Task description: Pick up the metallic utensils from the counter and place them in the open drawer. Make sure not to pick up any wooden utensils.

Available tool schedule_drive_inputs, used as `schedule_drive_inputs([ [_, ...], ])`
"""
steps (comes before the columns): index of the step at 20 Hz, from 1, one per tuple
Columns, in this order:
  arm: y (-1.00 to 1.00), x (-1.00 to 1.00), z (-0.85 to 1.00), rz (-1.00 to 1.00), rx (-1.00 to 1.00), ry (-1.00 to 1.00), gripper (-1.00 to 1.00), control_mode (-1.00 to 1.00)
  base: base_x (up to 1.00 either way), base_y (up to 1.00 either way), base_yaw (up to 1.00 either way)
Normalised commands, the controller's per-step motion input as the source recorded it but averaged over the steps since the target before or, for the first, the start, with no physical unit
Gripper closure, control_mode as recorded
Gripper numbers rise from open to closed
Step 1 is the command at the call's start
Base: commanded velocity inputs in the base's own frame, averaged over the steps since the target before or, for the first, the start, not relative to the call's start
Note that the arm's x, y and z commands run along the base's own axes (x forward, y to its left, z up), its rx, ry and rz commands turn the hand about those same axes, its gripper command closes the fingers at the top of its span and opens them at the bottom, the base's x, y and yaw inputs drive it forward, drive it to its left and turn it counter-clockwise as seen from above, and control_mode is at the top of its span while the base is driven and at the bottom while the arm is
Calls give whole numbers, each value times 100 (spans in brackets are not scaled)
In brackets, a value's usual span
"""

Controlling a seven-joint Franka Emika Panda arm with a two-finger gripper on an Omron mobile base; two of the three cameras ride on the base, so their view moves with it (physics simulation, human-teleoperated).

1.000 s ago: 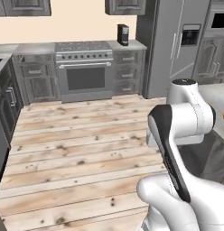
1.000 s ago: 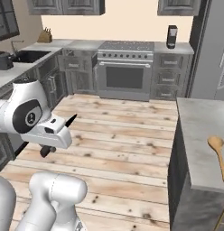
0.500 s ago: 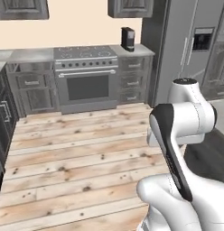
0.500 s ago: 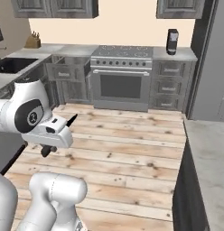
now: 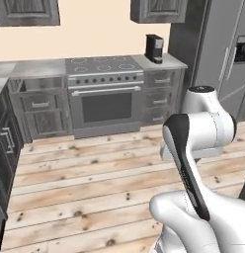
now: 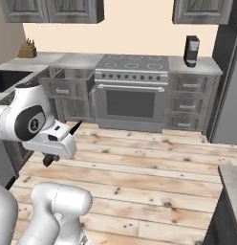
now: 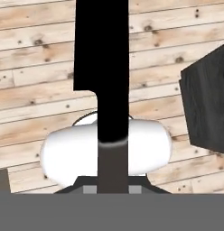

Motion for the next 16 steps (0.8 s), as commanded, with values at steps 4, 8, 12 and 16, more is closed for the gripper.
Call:
schedule_drive_inputs([
  [4,0,0,0,0,0,0,100,100,100,32,3],
  [8,0,0,0,0,0,0,100,100,100,10,12],
  [12,0,0,0,0,0,0,100,100,100,11,13],
  [16,0,0,0,0,0,0,100,100,100,1,18],
])
